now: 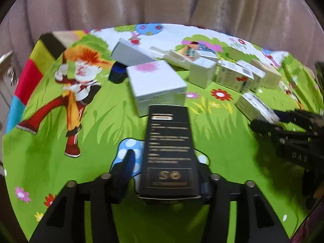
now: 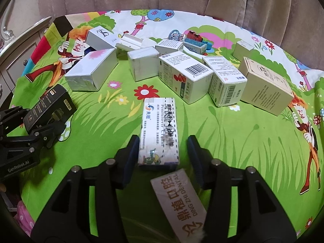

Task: Organize rigid objects
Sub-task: 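Carry both held boxes over the purple-rimmed white bin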

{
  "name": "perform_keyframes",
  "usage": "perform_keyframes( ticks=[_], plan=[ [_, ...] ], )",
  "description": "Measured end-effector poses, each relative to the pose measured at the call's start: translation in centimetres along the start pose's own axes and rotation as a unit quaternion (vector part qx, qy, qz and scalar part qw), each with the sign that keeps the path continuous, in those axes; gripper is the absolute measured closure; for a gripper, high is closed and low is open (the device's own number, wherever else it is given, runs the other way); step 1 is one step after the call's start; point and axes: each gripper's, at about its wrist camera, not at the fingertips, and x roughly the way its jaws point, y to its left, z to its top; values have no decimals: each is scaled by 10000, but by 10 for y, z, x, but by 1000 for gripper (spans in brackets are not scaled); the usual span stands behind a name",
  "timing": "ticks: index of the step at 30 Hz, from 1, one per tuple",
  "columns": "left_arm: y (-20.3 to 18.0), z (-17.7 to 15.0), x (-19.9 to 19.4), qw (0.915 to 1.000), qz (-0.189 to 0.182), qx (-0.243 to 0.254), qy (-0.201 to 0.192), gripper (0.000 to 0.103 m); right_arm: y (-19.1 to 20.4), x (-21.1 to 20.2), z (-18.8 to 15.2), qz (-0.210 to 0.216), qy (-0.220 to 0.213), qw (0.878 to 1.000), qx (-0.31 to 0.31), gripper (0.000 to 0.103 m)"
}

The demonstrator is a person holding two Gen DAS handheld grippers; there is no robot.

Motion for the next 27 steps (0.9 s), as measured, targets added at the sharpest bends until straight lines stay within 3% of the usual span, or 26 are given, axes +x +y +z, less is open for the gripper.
perform_keyframes(
  ticks=[4,6,8,9,10,27],
  plan=[
    [-1,0,1,10000,88,-10,8,44,1,5,5,40,26,10000,-31,38],
    [-1,1,1,10000,93,-33,8,44,3,6,7,-27,25,10000,-55,40],
    [-2,0,0,10000,86,8,-10,48,7,5,7,-44,-27,10000,-74,66],
    [-3,-1,-1,10000,60,43,-55,60,10,3,6,-102,-43,9999,-99,66],
    [-4,-2,-2,9999,87,61,-86,63,14,2,5,-193,-50,9997,-138,67],
    [-30,-30,-36,9993,91,338,-131,63,49,-45,-42,-87,-79,9999,-86,67]
  ],
)
